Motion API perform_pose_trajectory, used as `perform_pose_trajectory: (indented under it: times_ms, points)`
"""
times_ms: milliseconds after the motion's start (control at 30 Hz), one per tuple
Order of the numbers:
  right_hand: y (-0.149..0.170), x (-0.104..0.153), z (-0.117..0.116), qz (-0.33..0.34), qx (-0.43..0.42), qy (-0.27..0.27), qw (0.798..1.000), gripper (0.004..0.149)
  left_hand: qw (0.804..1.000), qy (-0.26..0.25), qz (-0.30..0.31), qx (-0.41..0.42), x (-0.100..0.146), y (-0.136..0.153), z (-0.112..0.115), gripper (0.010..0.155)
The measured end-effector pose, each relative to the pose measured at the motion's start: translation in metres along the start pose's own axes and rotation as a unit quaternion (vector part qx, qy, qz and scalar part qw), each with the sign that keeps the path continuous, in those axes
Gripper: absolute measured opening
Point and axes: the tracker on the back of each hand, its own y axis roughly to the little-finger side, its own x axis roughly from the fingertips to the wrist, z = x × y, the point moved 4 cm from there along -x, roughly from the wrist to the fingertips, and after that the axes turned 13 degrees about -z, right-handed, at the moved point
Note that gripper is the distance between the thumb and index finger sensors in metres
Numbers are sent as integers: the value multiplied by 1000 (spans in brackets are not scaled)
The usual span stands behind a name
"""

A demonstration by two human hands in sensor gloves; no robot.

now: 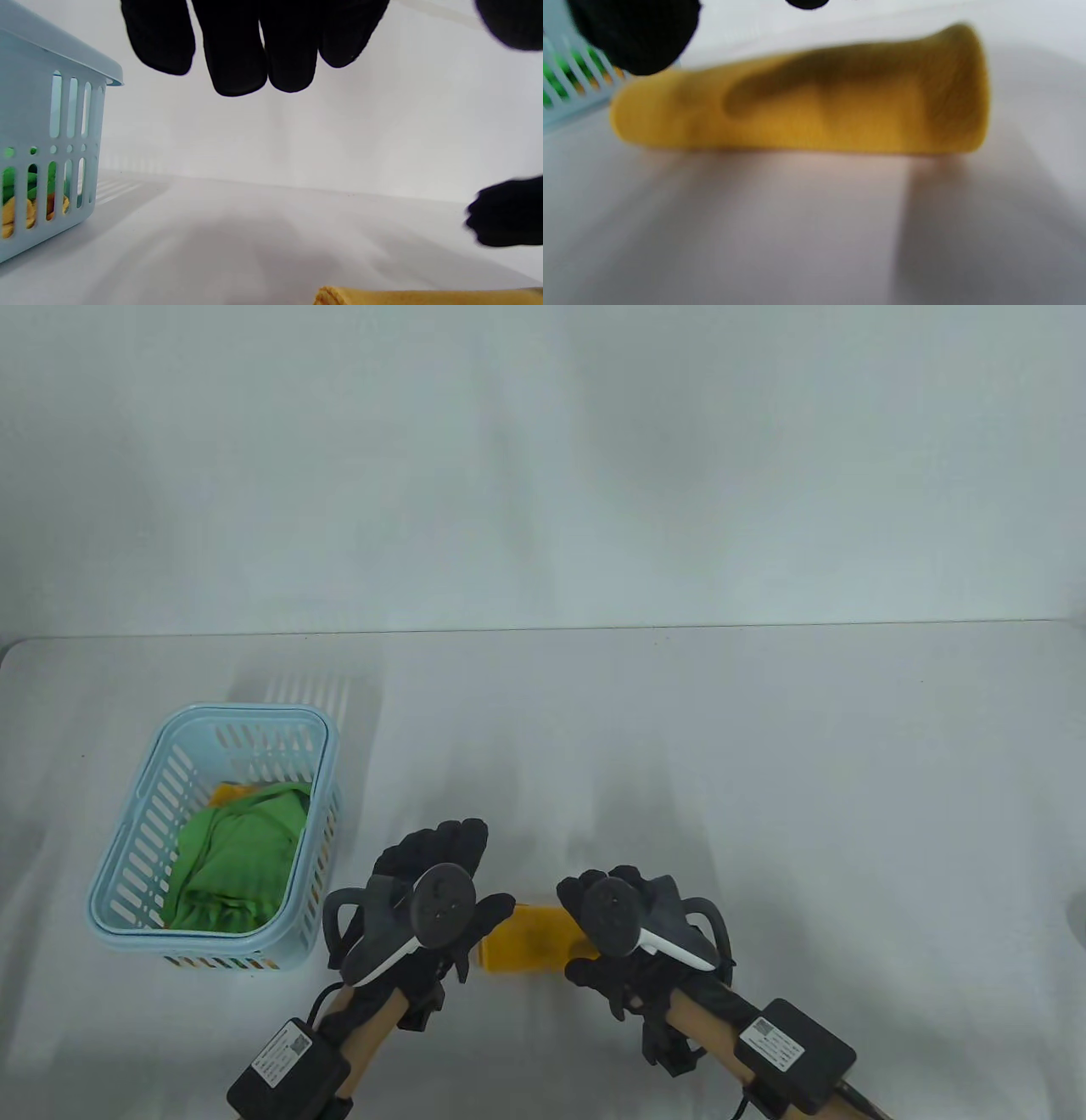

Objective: Roll square towel into towel roll

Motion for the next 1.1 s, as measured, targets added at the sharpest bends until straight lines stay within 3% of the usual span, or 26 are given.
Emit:
perform_pose_trajectory:
  times_ms: [167, 367, 500, 767, 967, 1100]
  points:
    - [-7, -22, -19, -39, 59, -42, 997, 94, 1000, 8, 2, -4, 0, -1, 0, 88]
    - [-10, -32, -25, -53, 76, -35, 995, 89, 1000, 15, 6, -10, 0, -3, 3, 88]
    - [-14, -37, -21, -52, 65, -29, 996, 84, 1000, 17, 7, -17, -1, -4, 4, 87]
    - [-10, -48, -20, -57, 11, -72, 996, 73, 999, 32, 2, -14, -2, -3, 7, 87]
    - [-6, -45, -19, -56, -14, -48, 997, 71, 999, 33, 1, -19, -3, -2, 8, 87]
    - [5, -37, 3, -70, -39, -28, 996, 70, 999, 34, 1, -12, -3, -1, 8, 87]
